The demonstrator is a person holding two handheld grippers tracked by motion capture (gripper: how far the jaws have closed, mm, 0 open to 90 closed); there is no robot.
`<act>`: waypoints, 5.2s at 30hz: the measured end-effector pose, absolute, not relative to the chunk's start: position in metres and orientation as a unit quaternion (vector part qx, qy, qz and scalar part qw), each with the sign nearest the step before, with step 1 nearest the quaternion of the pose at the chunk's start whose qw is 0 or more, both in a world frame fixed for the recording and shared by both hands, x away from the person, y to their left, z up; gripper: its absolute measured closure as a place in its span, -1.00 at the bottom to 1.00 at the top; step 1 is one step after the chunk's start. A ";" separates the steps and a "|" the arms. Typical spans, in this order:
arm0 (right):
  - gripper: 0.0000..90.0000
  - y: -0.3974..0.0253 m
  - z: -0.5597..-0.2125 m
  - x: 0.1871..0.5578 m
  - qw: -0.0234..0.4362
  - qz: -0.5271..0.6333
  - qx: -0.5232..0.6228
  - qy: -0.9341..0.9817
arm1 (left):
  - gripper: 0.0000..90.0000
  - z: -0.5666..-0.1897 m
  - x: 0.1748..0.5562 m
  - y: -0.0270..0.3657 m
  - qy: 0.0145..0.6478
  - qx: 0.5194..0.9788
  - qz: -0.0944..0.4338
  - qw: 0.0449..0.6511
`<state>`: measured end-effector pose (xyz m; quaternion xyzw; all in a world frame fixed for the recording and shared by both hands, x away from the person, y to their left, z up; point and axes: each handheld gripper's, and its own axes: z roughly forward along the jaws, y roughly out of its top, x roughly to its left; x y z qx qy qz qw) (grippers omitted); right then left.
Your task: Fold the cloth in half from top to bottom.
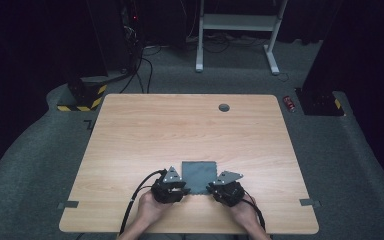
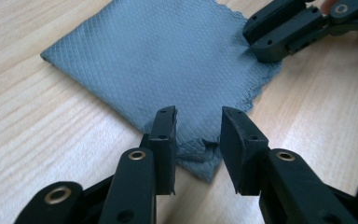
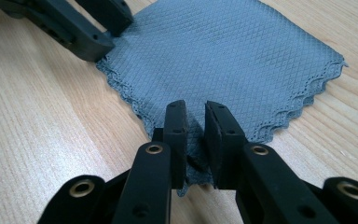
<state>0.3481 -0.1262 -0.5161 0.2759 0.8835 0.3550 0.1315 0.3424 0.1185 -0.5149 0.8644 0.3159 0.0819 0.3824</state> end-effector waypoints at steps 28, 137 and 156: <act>0.85 -0.098 -0.499 0.417 0.112 0.407 0.366 0.830 | 0.18 -0.504 0.414 0.101 0.397 0.810 0.113 0.417; 0.48 -0.188 -0.500 0.390 0.166 0.391 0.425 0.799 | -0.01 -0.501 0.364 0.182 0.443 0.781 0.146 0.415; 0.46 -0.207 -0.506 0.367 0.178 0.389 0.439 0.790 | -0.02 -0.515 0.358 0.212 0.481 0.760 0.159 0.406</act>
